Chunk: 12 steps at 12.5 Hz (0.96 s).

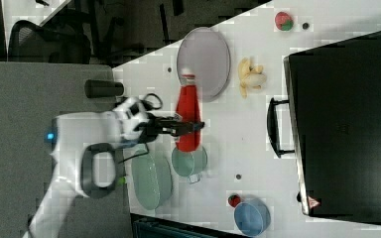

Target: Pick ketchup from plate and place it on table.

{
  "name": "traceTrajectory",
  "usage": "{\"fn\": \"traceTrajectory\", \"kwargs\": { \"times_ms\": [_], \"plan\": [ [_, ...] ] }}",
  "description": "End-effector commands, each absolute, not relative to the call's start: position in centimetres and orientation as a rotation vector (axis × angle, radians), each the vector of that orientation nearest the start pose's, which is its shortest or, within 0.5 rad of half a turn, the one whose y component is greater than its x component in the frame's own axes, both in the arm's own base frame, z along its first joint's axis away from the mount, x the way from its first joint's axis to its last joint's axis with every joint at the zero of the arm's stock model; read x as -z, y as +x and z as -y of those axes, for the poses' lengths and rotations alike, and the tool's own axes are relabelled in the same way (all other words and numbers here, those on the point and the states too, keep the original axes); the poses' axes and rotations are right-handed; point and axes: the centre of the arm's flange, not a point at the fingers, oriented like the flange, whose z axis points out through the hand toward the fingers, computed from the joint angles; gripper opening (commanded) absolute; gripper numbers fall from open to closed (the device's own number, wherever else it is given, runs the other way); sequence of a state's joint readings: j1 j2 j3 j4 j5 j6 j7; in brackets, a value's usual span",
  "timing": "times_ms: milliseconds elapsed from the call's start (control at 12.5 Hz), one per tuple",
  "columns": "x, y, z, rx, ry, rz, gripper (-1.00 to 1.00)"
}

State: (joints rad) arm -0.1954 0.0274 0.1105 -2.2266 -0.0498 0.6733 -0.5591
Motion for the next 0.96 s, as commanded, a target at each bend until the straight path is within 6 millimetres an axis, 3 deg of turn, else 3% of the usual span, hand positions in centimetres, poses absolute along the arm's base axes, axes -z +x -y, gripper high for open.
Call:
{"fn": "traceTrajectory", "kwargs": {
  "times_ms": [80, 480, 560, 640, 800, 880, 960],
  "plan": [
    [-32.2, 50.8, 3.9, -0.010, -3.140, -0.400, 0.18],
    [-23.9, 49.5, 3.6, -0.143, -3.122, -0.391, 0.18],
    [-22.7, 49.5, 3.5, -0.153, -3.118, -0.388, 0.23],
    [-21.6, 49.5, 3.4, -0.154, -3.114, -0.385, 0.43],
    [-21.5, 49.9, 3.1, -0.108, -3.112, -0.377, 0.86],
    [-22.3, 50.1, 3.1, -0.087, -3.114, -0.376, 1.00],
    [-23.3, 50.3, 3.1, -0.065, -3.117, -0.377, 1.00]
  ]
}}
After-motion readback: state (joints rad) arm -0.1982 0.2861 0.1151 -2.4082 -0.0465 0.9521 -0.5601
